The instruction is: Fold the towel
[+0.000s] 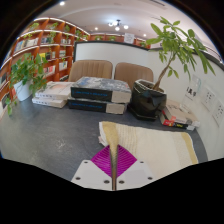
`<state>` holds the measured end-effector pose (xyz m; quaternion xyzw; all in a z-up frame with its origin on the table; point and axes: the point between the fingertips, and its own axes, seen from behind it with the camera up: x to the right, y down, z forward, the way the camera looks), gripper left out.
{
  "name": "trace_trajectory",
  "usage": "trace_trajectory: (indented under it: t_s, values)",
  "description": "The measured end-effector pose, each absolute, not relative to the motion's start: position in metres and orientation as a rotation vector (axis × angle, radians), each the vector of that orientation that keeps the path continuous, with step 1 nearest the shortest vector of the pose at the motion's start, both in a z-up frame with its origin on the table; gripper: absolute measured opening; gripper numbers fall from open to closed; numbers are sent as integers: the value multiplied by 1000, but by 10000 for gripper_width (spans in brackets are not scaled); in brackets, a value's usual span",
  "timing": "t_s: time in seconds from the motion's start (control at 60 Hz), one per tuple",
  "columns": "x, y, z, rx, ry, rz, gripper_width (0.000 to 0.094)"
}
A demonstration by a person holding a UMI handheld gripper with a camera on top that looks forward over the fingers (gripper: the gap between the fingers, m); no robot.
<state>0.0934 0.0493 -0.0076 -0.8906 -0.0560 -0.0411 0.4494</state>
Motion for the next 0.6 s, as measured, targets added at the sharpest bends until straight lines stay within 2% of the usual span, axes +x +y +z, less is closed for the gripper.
trace_trajectory:
  t_s: [0.1,0.183,0.317,0.45,0.55,0.6]
  values:
    - [88,48,-3,-2268,-107,-6,31]
    - [92,53,34,-2239,-7,127,32]
    - [143,55,99,-2169,81,179,31]
    - [233,49,117,-2157,190,112,38]
    - [299,40,98,-2185,241,23,155]
    - [325,33,81,-2224,264,-5,305]
